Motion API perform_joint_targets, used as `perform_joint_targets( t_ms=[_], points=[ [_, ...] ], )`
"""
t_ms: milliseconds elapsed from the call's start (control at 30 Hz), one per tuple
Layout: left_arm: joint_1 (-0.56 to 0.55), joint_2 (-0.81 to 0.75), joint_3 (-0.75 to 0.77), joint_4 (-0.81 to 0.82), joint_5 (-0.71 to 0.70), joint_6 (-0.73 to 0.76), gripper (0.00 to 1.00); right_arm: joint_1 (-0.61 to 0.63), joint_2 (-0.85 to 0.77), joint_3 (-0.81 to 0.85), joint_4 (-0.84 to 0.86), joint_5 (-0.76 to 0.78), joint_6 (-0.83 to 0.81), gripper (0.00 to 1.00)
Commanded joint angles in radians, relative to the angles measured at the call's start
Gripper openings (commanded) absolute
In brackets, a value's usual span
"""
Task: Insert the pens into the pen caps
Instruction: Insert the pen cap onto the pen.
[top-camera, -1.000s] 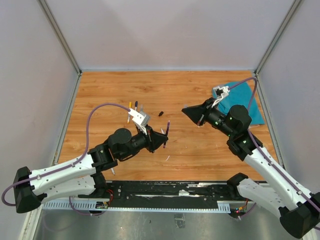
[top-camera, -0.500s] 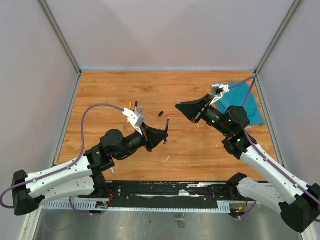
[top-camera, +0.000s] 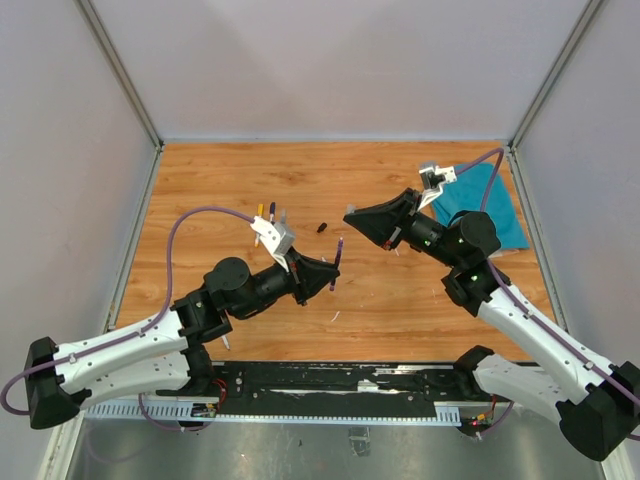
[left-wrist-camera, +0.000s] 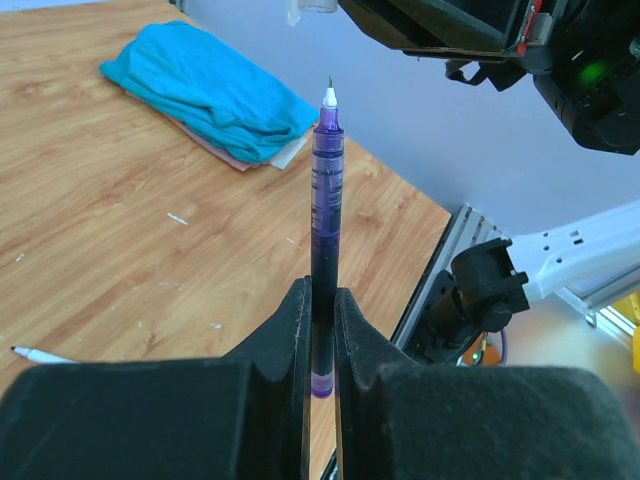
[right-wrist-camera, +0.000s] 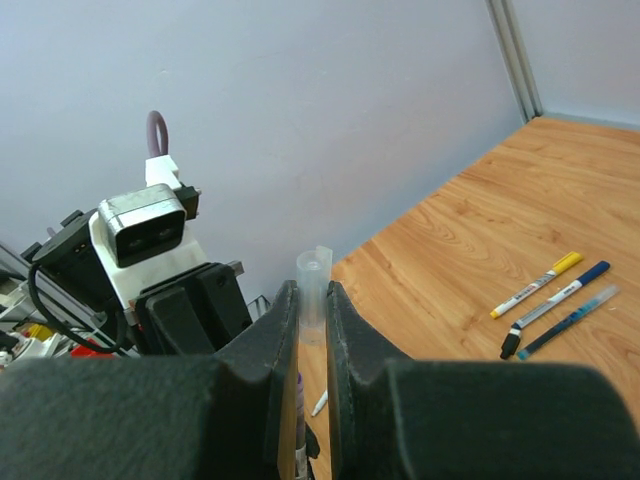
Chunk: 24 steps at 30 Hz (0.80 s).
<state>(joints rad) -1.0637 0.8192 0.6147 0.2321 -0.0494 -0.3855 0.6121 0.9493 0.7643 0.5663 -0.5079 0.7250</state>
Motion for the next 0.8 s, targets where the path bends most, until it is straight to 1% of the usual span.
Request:
perform_joint_targets(
  t_ms=[0, 767],
  points=[
    [-0.008, 0.01, 0.008, 0.054, 0.015, 0.017, 0.0, 0.019, -0.001, 0.036, 0.042, -0.061, 0.017, 0.01],
    [-0.008, 0.004, 0.005, 0.053, 0.008, 0.014, 0.0, 0.019, -0.001, 0.018, -0.002, -0.111, 0.008, 0.01]
  ],
)
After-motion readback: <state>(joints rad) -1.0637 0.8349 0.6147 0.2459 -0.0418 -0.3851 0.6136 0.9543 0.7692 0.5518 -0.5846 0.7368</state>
